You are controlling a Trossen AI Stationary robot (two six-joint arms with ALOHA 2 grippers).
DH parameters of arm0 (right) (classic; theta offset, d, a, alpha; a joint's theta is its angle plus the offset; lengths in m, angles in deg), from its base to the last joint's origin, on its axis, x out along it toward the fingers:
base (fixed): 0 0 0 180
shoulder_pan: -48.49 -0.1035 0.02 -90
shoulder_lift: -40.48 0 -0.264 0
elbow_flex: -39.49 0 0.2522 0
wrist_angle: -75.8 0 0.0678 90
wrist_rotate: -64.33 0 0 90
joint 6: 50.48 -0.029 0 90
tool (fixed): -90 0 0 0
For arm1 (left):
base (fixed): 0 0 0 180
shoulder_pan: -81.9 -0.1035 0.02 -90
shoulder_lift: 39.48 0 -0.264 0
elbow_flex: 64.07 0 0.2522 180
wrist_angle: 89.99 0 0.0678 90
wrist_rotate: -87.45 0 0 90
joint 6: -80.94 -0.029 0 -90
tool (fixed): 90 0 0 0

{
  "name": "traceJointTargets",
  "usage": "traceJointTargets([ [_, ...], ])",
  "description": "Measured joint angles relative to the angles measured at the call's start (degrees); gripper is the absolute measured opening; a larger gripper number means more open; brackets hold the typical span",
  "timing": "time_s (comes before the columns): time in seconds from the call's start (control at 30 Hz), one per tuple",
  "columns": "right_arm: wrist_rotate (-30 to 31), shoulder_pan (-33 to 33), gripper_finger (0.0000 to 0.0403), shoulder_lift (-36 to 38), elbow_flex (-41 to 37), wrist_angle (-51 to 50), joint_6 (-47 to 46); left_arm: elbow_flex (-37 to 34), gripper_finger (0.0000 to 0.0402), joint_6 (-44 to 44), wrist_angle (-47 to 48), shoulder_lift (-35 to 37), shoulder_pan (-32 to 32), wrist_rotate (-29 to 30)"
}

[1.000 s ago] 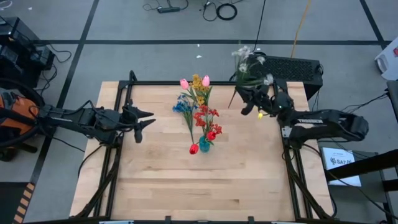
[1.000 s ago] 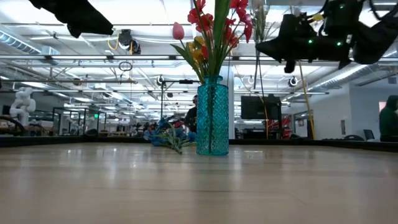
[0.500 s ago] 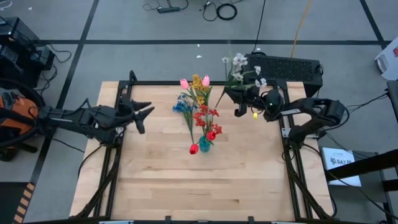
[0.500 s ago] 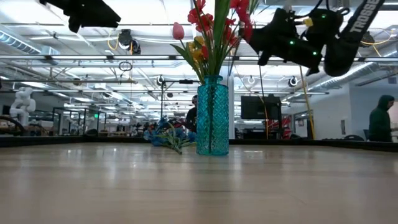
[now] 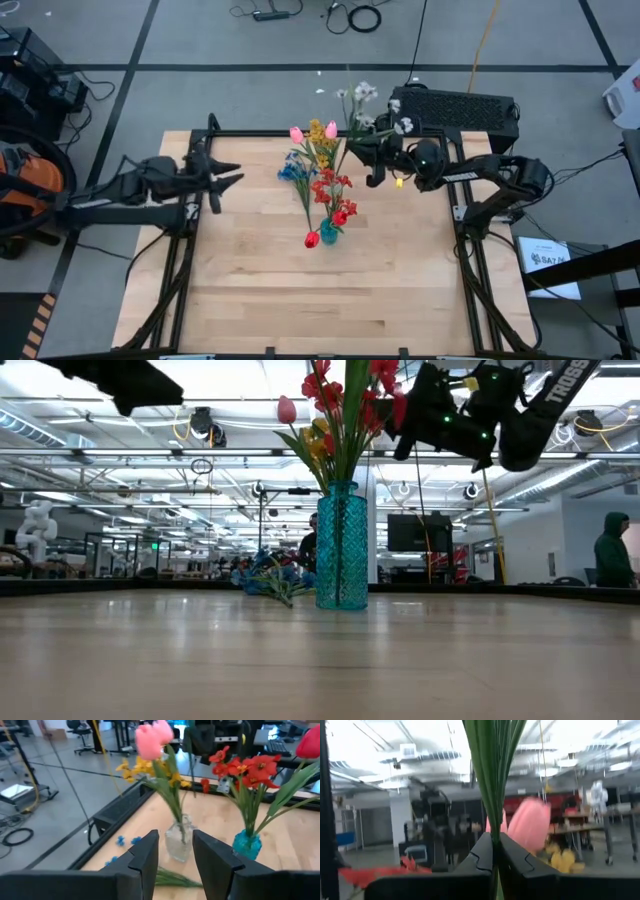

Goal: Sort flowers into vase by color
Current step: Put the white flowers into the transparent vase

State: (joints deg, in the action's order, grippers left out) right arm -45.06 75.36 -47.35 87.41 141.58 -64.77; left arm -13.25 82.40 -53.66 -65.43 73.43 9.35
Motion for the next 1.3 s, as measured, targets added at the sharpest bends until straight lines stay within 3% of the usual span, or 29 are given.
traceJointTargets([
  [0.2,2.79,-2.77,0.0001,0.00,1.04,-10.84,5.89,-0.06,0.0129,-0.75,6.07,8.50,-5.55,-2.64],
  [0.43,4.28,-3.92,0.0000,0.00,1.04,-13.37,12.14,-0.07,0.0129,-0.29,6.03,13.87,-6.23,-3.16],
  [1.07,4.26,-3.97,0.0000,-0.03,1.06,-12.79,15.89,-0.07,0.0129,1.17,5.40,14.09,-6.19,-3.17],
  [1.3,3.32,-3.99,0.0000,-5.12,1.07,-9.52,14.99,-0.07,0.0129,1.19,5.42,14.09,-6.19,-3.33],
])
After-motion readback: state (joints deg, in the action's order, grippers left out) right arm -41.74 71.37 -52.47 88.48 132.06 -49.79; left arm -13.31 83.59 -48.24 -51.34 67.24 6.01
